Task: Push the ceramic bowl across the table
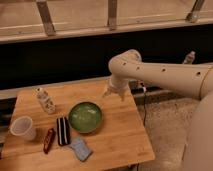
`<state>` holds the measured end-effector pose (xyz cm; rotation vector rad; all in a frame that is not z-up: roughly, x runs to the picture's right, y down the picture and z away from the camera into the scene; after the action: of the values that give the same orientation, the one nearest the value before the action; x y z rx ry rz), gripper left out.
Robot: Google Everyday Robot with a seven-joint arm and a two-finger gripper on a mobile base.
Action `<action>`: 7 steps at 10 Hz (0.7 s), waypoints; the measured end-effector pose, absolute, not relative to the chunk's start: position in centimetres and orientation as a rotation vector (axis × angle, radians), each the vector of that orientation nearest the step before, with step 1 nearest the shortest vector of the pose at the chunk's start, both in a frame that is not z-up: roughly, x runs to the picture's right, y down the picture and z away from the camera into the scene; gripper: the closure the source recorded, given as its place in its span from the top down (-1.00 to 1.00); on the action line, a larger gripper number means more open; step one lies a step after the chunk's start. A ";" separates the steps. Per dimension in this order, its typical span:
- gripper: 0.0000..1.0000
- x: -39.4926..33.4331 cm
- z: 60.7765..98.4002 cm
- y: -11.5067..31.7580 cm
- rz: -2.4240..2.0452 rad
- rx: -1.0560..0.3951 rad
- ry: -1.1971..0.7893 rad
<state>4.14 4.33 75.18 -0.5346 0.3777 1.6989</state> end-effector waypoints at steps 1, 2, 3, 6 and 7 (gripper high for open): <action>-0.32 4.1 75.1 4.2 1.699 -0.533 0.375; -0.53 4.1 75.1 4.2 1.698 -0.533 0.376; -0.69 4.2 75.1 4.2 1.698 -0.530 0.379; -1.00 5.7 76.5 5.5 1.707 -0.511 0.458; -1.00 6.8 78.0 7.0 1.707 -0.515 0.509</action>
<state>6.77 6.98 78.03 -0.5154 0.5093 1.7073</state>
